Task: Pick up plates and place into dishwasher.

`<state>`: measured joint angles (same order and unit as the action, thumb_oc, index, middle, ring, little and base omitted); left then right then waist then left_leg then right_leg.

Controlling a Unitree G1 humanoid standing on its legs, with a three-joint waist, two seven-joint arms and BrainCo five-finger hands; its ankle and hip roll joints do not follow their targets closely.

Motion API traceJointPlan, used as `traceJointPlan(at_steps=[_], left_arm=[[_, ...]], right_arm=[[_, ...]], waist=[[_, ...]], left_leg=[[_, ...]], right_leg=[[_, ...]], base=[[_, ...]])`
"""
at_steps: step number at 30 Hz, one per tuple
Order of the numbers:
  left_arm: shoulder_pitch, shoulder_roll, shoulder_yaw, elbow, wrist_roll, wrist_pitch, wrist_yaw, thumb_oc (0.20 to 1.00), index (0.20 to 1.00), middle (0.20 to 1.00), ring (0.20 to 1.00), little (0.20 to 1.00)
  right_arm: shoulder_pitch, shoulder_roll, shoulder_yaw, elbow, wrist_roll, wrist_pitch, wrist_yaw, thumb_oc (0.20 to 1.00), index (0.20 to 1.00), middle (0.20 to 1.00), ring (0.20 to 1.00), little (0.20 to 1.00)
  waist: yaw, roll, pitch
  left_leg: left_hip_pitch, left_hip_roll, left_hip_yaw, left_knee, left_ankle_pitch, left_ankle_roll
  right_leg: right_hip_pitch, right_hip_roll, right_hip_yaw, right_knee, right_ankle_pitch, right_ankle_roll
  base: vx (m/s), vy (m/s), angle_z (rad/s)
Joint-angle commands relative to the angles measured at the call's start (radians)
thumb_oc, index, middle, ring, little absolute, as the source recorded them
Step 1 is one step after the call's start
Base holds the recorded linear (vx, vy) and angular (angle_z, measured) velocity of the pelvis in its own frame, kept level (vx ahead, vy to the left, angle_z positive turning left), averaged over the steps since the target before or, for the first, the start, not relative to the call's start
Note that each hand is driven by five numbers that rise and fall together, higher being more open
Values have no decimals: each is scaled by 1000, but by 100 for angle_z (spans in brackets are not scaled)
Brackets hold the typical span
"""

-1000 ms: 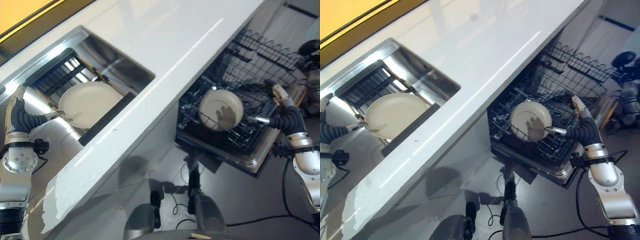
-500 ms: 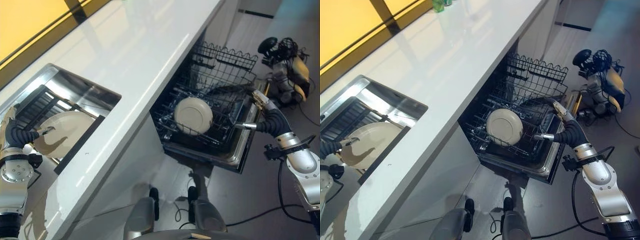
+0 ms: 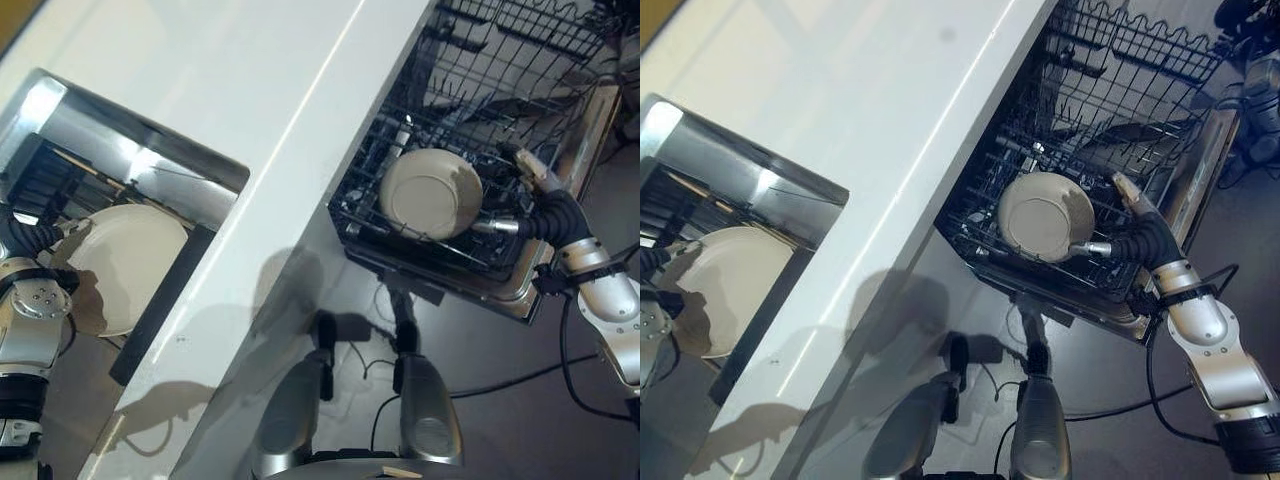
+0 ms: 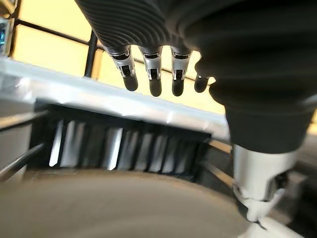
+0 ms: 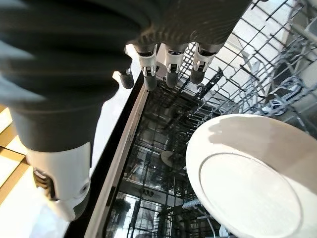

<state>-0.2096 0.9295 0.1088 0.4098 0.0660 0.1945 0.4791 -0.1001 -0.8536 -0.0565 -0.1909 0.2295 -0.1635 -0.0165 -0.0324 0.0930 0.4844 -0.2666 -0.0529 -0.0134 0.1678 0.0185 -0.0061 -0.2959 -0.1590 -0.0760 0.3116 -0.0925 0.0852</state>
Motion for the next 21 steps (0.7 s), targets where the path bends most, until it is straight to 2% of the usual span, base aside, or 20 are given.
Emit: traceJointPlan(at_steps=[1,4,8,14,17,19,21], left_arm=[[-24,108,-1,67,88,99,-23,1000,1000,1000,1000,1000],[-20,125,-11,76,97,148,-97,1000,1000,1000,1000,1000],[-48,129,-37,73,100,154,-241,1000,1000,1000,1000,1000],[-59,141,-87,29,-4,83,-549,1000,1000,1000,1000,1000],[-13,175,-105,-34,-120,7,-769,1000,1000,1000,1000,1000],[7,189,-109,-89,-187,-5,-870,1000,1000,1000,1000,1000],[17,193,-119,-145,-255,11,-956,1000,1000,1000,1000,1000]], right_arm=[[-51,-23,6,-46,5,-5,-31,1000,1000,1000,1000,1000],[-56,-26,4,-56,11,1,-37,1000,1000,1000,1000,1000],[-72,-18,13,-56,3,4,-48,1000,1000,1000,1000,1000],[-78,-19,17,-51,-6,7,-57,1000,1000,1000,1000,1000],[-70,-44,0,-44,12,-5,-49,1000,1000,1000,1000,1000],[-63,-57,-7,-40,24,-14,-43,1000,1000,1000,1000,1000],[-60,-66,-6,-33,33,-24,-35,1000,1000,1000,1000,1000]], waist=[[-4,-43,-1],[2,-52,13],[11,-58,21],[21,-49,24],[25,-33,21],[25,-27,19],[24,-20,15]], left_leg=[[-73,5,28,129,-50,-25],[-78,4,31,126,-49,-18],[-87,2,30,129,-50,-10],[-80,1,24,119,-49,-4],[-70,0,21,109,-47,-2],[-62,0,21,105,-49,0],[-53,1,22,99,-49,0]], right_leg=[[-9,18,24,-26,34,4],[-13,14,26,-33,43,9],[-18,12,20,-33,46,10],[-12,11,8,-40,50,13],[-3,8,3,-46,52,14],[4,5,-1,-47,51,15],[12,3,-6,-50,50,15]], base=[[-3,45,2],[0,12,1],[1,1,4],[2,-11,7],[0,10,5],[5,1,9],[10,3,10]])
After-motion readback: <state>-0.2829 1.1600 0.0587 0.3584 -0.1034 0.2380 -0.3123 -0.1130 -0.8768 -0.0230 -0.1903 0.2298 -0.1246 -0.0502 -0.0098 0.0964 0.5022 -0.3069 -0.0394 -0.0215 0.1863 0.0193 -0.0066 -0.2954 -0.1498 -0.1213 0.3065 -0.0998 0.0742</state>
